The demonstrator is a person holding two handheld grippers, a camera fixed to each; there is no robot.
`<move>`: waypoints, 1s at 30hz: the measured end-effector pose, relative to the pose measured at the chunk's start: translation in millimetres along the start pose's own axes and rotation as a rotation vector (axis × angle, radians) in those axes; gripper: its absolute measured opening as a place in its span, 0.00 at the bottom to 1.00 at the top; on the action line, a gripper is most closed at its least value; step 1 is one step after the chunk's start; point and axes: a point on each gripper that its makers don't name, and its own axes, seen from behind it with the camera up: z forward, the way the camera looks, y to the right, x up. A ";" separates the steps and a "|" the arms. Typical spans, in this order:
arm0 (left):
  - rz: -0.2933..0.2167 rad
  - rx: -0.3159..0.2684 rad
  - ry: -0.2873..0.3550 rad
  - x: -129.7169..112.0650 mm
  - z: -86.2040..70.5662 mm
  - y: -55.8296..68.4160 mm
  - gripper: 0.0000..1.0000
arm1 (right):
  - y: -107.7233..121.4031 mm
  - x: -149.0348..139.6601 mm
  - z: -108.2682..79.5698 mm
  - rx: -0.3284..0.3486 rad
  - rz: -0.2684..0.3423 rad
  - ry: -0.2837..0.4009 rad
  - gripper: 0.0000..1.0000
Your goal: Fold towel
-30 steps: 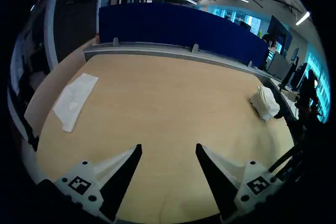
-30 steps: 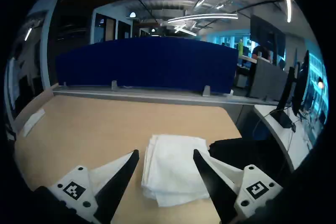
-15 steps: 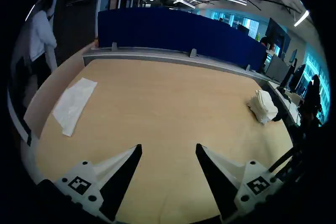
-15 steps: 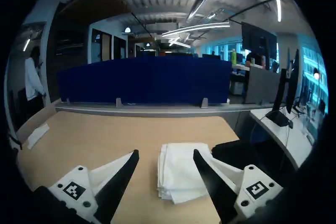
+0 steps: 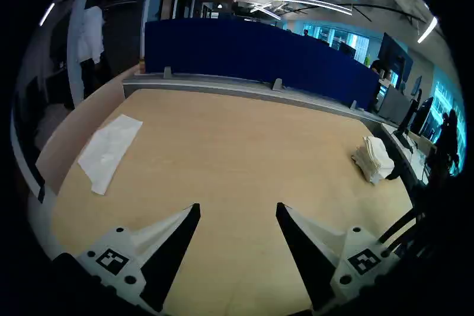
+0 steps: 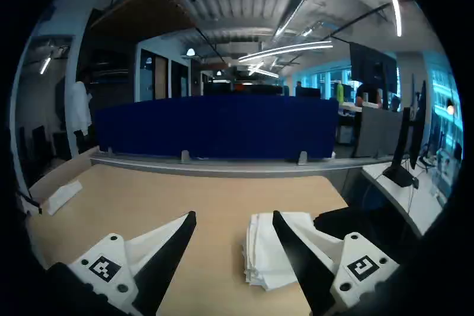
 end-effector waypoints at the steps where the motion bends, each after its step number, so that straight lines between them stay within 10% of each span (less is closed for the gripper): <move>1: -0.001 0.002 0.007 2.0 0.2 -0.5 0.95 | -3.6 1.3 -1.8 0.004 -0.005 0.004 1.00; 17: 0.020 0.038 0.157 48.4 8.4 -11.8 0.95 | -54.1 17.5 -22.0 0.062 0.028 0.075 1.00; 30: 0.134 0.060 0.507 143.1 10.2 -29.5 0.95 | -102.1 48.3 -24.4 0.041 0.013 0.164 1.00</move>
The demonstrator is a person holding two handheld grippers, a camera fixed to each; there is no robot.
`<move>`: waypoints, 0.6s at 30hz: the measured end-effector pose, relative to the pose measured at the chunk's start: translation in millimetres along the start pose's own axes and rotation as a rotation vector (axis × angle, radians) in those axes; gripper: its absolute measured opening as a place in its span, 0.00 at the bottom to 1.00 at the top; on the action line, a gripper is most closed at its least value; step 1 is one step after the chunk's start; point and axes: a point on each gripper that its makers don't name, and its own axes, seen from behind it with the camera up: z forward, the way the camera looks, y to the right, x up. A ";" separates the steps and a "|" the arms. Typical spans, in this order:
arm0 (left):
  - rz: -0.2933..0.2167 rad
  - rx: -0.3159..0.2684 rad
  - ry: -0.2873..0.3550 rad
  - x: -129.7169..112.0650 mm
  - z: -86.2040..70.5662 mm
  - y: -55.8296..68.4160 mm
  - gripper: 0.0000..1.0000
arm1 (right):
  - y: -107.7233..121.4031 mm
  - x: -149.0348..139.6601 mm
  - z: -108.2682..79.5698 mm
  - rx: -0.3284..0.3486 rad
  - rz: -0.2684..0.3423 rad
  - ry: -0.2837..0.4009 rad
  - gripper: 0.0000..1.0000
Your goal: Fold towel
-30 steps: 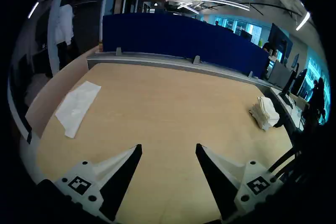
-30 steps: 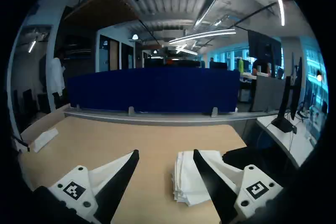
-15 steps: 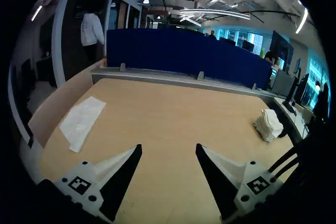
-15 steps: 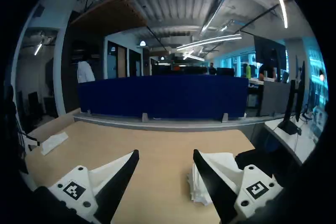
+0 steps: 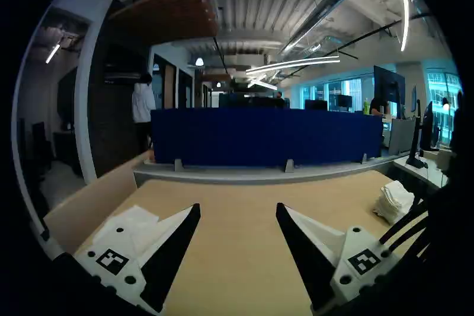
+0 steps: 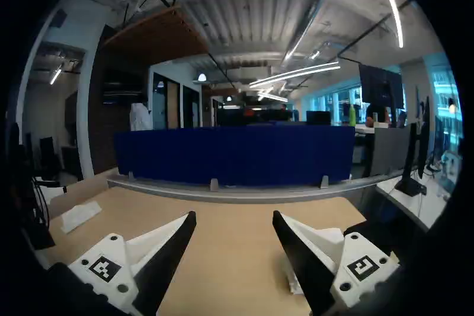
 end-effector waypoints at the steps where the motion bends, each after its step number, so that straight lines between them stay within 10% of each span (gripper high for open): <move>1: 0.006 -0.003 0.015 3.4 2.3 0.6 0.95 | -3.3 1.7 0.3 -0.006 0.001 0.006 1.00; 18: 0.041 -0.013 0.062 -29.0 37.4 -11.9 0.95 | -45.2 1.0 18.5 -0.024 0.028 0.001 1.00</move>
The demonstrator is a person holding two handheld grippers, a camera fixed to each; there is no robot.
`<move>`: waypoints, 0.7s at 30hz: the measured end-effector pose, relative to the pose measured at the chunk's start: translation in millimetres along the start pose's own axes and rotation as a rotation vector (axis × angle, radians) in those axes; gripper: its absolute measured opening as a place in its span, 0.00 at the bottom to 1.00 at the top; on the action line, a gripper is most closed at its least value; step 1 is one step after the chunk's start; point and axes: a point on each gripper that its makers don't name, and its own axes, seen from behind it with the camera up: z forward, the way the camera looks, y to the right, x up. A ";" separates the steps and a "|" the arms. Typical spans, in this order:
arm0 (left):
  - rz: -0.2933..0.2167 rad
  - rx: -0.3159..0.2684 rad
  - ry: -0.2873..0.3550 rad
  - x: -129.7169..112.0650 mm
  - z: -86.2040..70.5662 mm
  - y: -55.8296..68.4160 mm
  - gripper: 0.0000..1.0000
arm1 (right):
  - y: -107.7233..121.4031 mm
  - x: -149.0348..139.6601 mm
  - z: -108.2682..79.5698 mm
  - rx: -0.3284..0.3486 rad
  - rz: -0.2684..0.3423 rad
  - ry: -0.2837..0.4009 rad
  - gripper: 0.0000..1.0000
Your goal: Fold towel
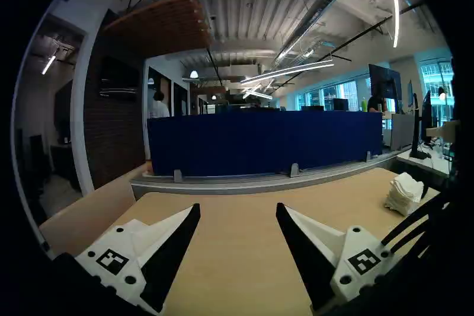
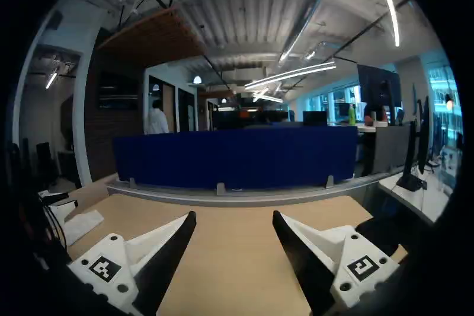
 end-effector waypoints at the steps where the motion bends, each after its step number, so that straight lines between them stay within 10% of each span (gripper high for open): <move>1: -0.001 0.002 0.004 -3.7 1.0 -0.5 0.95 | -1.1 -1.5 1.8 0.000 0.003 -0.001 1.00; 21: 0.068 0.054 0.089 -58.7 16.9 -11.9 0.95 | -3.1 -20.5 19.3 -0.043 -0.043 -0.038 1.00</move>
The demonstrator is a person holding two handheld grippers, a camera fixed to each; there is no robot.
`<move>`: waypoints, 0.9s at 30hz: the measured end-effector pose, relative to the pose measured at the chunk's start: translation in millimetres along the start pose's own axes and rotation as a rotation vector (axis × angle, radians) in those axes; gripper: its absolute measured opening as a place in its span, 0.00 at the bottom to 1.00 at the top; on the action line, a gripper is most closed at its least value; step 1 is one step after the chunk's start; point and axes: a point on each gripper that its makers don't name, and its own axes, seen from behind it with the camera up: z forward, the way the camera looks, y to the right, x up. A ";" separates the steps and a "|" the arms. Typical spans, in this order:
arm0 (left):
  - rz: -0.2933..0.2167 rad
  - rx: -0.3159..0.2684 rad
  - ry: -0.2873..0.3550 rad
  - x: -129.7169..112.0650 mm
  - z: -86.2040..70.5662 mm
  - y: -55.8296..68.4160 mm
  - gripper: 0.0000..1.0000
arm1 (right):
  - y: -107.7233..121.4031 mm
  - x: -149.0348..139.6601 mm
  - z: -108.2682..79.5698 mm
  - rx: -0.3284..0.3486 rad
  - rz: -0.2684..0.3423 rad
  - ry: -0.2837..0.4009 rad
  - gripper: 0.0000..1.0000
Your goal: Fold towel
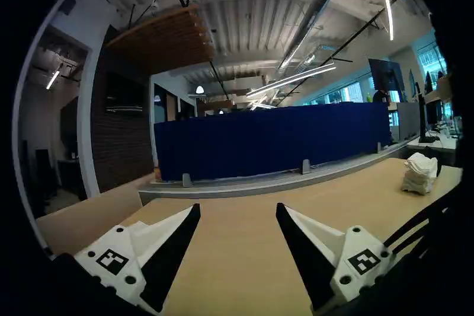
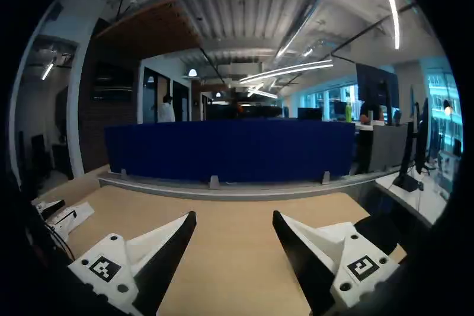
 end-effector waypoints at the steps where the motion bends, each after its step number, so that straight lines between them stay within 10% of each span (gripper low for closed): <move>1: 0.001 -0.001 0.000 -3.4 0.3 1.9 0.95 | -1.9 -0.6 0.8 0.001 -0.006 -0.002 1.00; 27: -0.022 0.006 -0.006 -63.9 -1.3 26.0 0.95 | -28.3 -21.4 10.8 0.037 -0.054 -0.015 1.00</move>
